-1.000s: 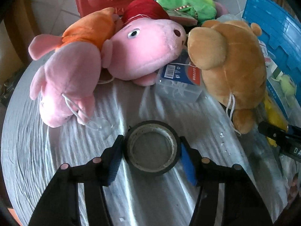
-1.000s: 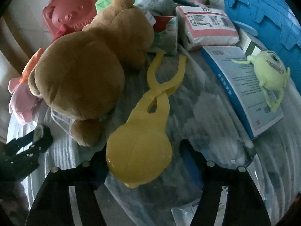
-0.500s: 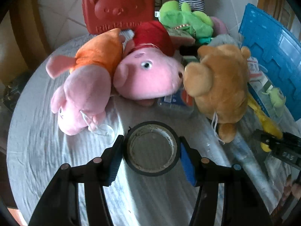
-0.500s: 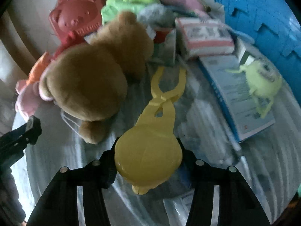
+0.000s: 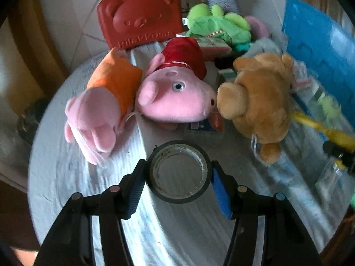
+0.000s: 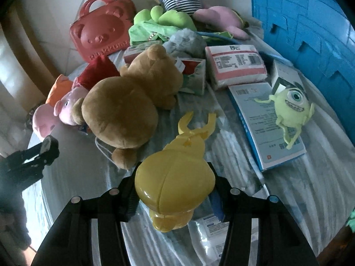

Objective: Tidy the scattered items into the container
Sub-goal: 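Grasp the black tape roll with the left tool while the right tool grasps the yellow tongs, then lift the tape roll with the left tool while the right tool lifts the yellow tongs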

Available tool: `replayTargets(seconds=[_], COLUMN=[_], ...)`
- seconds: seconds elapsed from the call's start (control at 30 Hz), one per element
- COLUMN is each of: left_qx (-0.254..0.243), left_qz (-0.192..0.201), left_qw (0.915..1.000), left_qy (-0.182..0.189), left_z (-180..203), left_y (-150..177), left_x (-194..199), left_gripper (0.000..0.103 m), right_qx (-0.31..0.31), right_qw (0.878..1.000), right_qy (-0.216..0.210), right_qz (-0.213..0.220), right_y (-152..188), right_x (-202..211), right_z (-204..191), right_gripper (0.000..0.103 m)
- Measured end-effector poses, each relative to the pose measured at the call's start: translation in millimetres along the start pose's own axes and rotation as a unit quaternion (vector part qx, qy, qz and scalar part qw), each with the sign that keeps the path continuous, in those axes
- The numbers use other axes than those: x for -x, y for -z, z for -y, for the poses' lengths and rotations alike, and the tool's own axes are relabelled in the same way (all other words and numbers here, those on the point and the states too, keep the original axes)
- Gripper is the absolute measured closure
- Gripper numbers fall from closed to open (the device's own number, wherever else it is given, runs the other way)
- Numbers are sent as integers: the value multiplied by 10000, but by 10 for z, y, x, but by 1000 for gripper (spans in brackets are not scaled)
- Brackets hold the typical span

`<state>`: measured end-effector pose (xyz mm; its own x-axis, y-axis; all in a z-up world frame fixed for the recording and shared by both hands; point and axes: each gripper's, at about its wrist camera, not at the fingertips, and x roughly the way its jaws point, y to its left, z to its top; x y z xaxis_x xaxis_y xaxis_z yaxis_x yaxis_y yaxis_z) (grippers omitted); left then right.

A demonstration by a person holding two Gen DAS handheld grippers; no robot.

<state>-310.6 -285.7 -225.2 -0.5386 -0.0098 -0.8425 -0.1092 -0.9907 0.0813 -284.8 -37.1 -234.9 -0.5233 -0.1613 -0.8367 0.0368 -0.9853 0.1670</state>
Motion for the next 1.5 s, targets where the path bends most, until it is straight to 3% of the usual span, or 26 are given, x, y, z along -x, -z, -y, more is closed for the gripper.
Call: replayTargets(seconds=[0.1,0.27,0.5,0.63,0.8,1.03,1.23,1.5], left_qx=[40,215,351,354,333,281,217,354], left_qz=[5,166,244,310,278,262,328,292], left_qw=[10000,9985,9977,9972,9964,9955,9952,9956], left_qy=[21,481,528,589,727,866,894,823], left_z=[-11,-46,62,194,338,473,529,453], left_y=[33,131,116,32,3,-79,-217,-387], left_x=[123,404,509,591,583,576,587,443], left_gripper=[46,46,46,46,46,46,46,46], right_qx=[39,84,339,519,483,432,527,553], right_qw=[10000,9999,9990,9980,9981,9941,9926,9930], right_qy=[-16,-86,-243,-328,-375,-782,-912,-1007], right_qz=[-2,5,140,166,91,607,612,272], right_y=[26,52,12,-35,-48,-205,-445,-897], right_x=[31,57,205,304,276,428,287,-299], right_z=[-24,-48,-135,-163,-51,47,7,-50], right_gripper=[51,51,53,65,69,75,84,80])
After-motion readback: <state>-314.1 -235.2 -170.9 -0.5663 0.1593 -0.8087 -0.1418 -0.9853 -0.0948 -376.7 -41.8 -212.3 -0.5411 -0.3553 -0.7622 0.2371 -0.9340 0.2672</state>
